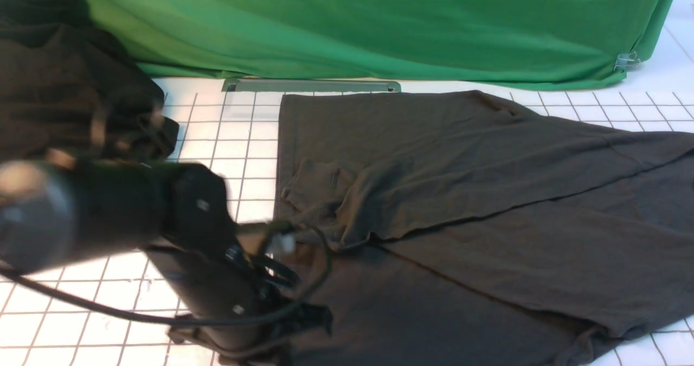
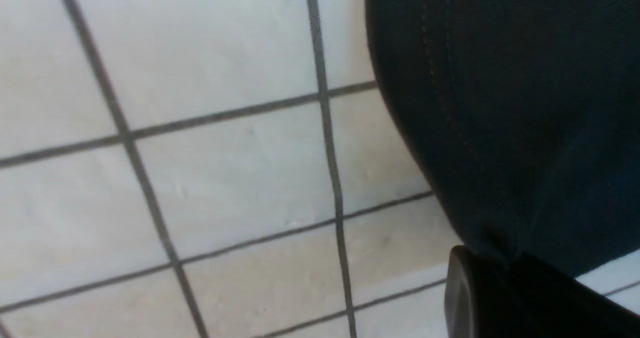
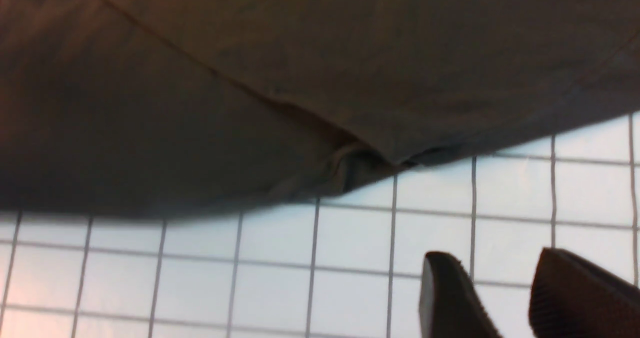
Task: Fold a long-sleeved shirt over a white checkered tablecloth.
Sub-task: 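Grasp the near edge of the shirt at its hem and shoulder corners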
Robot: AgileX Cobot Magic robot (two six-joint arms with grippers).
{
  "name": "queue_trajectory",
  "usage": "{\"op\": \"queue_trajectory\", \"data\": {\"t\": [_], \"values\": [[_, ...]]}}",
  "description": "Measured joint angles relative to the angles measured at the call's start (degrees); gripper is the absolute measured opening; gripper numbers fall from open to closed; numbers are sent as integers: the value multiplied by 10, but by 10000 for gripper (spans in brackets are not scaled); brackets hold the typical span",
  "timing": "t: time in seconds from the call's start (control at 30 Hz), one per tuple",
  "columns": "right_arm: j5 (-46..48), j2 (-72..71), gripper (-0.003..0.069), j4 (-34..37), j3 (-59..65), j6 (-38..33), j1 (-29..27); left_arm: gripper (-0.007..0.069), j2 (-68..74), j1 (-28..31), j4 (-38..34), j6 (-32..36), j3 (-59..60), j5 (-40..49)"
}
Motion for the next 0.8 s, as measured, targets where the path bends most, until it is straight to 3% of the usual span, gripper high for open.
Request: {"op": "queue_trajectory", "data": {"t": [0.13, 0.27, 0.37, 0.53, 0.57, 0.63, 0.8], "values": [[31, 0, 239, 0, 0, -10, 0, 20, -55, 65, 4, 11, 9, 30], [43, 0, 239, 4, 2, -18, 16, 20, -75, 95, 8, 25, 40, 38], [42, 2, 244, 7, 10, -30, 55, 20, -86, 113, 15, 29, 81, 41], [35, 37, 314, 7, 39, -49, 177, 20, -91, 140, 19, 41, 139, 41], [29, 61, 367, 0, 46, -51, 227, 20, -91, 147, 22, 47, 150, 41], [17, 91, 424, -14, 47, -54, 274, 20, -91, 151, 24, 51, 153, 41], [-41, 181, 505, -65, 44, -54, 378, 20, -91, 152, 25, 58, 154, 35]]}}
